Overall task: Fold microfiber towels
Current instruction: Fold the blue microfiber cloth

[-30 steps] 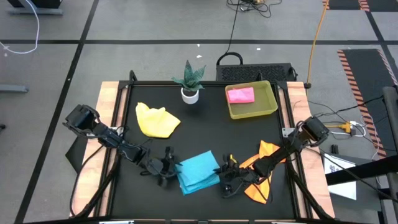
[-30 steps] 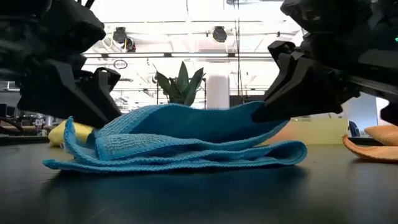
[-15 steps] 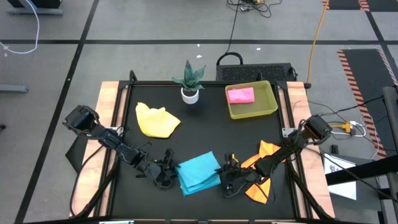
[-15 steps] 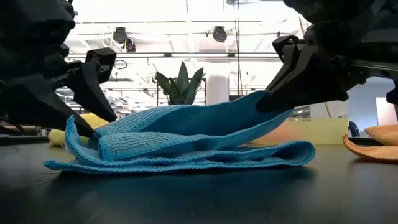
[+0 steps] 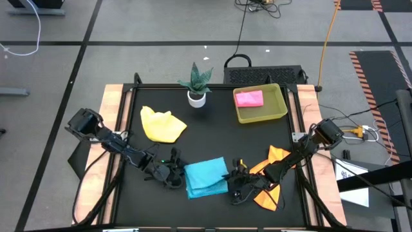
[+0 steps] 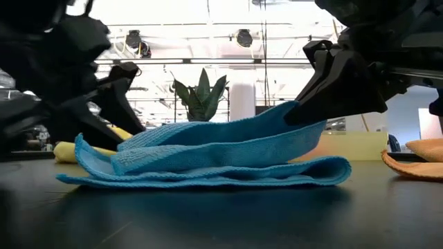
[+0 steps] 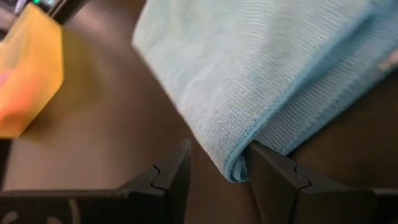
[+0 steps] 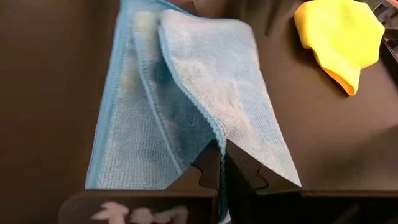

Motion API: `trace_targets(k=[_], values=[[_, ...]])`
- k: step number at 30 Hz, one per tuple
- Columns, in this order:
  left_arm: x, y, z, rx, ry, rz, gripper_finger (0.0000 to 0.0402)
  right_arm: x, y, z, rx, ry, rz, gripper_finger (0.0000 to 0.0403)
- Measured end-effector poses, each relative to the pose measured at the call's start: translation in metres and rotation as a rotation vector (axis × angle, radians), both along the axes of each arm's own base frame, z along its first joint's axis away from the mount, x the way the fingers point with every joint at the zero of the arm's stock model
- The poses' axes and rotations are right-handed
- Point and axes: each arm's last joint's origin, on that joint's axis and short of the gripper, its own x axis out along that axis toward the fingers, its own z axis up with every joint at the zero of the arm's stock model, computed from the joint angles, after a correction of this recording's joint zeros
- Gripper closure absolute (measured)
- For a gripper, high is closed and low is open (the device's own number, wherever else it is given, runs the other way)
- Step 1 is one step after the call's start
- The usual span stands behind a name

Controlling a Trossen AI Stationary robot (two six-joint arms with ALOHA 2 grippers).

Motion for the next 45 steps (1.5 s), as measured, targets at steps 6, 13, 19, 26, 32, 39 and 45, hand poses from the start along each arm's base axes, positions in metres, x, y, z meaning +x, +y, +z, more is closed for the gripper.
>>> trace_targets(k=[6, 13, 19, 26, 32, 39, 45], values=[[0.01, 0.024, 0.0, -0.036, -0.008, 0.131, 0.0247, 0.001, 0.002, 0.0, 0.07, 0.01, 0.025, 0.0401], [0.017, 0.04, 0.003, -0.038, -0.045, 0.211, 0.0247, 0.009, 0.004, 0.001, 0.24, -0.003, 0.105, 0.0359], [0.011, 0.025, 0.012, -0.104, -0.079, 0.175, 0.0247, 0.013, 0.009, 0.007, 0.34, -0.035, 0.204, 0.0259], [0.006, 0.006, 0.018, -0.265, -0.102, 0.129, 0.0247, 0.007, 0.017, 0.005, 0.273, -0.005, 0.291, 0.0166], [0.004, 0.001, 0.015, -0.323, -0.09, 0.131, 0.0247, -0.006, 0.024, -0.002, 0.112, 0.083, 0.39, 0.0163], [0.006, -0.001, 0.018, -0.35, -0.111, 0.108, 0.0248, -0.005, 0.024, -0.015, -0.097, 0.078, 0.405, 0.0215], [0.007, -0.009, 0.025, -0.333, -0.17, -0.009, 0.0248, 0.001, 0.025, -0.01, -0.126, -0.005, 0.38, 0.032]])
